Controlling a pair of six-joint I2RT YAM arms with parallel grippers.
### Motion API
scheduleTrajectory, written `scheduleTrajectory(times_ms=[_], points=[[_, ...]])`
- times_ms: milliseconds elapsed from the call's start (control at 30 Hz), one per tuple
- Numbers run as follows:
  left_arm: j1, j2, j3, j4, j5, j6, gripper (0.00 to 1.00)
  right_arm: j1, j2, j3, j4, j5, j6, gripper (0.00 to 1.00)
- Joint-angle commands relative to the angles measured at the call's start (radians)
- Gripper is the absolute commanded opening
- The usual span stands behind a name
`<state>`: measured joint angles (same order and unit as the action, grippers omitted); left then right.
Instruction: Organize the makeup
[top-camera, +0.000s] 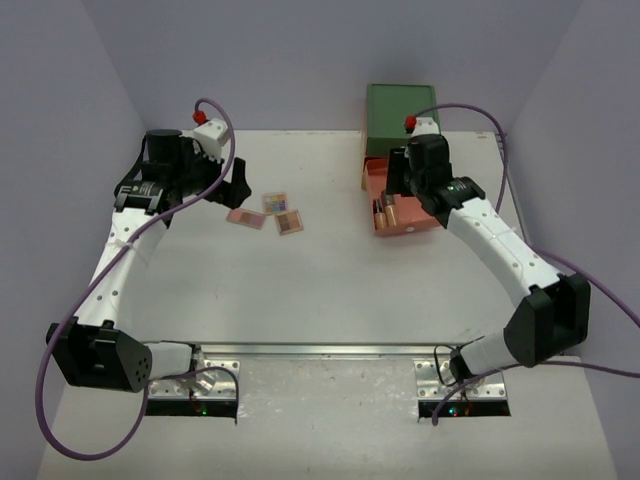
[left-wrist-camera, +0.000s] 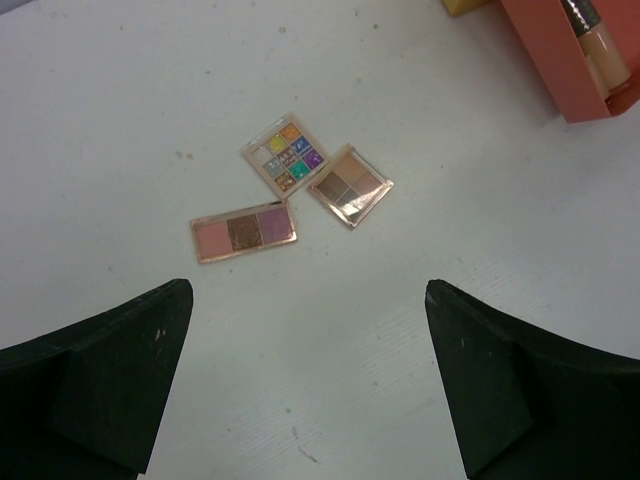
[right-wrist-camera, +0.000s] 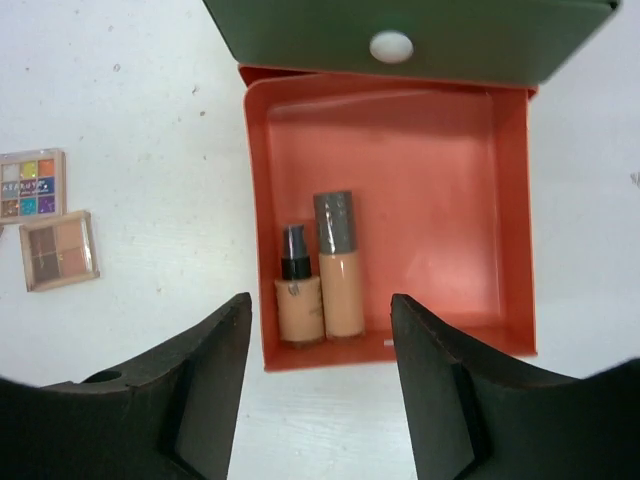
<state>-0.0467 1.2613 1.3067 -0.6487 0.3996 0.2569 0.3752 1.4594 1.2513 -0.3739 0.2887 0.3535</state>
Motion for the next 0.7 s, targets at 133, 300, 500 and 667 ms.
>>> scheduleTrajectory(times_ms=[133, 300, 500, 667], points=[[-0.005, -0.022, -0.011, 0.035, 0.039, -0.002, 1.0, -0.01, -0.291, -0.401, 0.032, 0.024, 0.198, 0.66], [-0.004, -0.022, -0.016, 0.038, 0.047, -0.004, 1.0, -0.048, -0.336, -0.534, 0.108, -0.045, 0.308, 0.69], [-0.004, -0.03, -0.02, 0.038, 0.045, -0.001, 1.0, -0.099, -0.352, -0.608, 0.229, -0.104, 0.54, 0.7], [-0.004, -0.036, -0.018, 0.037, 0.035, 0.008, 1.0, -0.099, -0.337, -0.629, 0.349, -0.057, 0.467, 0.59]])
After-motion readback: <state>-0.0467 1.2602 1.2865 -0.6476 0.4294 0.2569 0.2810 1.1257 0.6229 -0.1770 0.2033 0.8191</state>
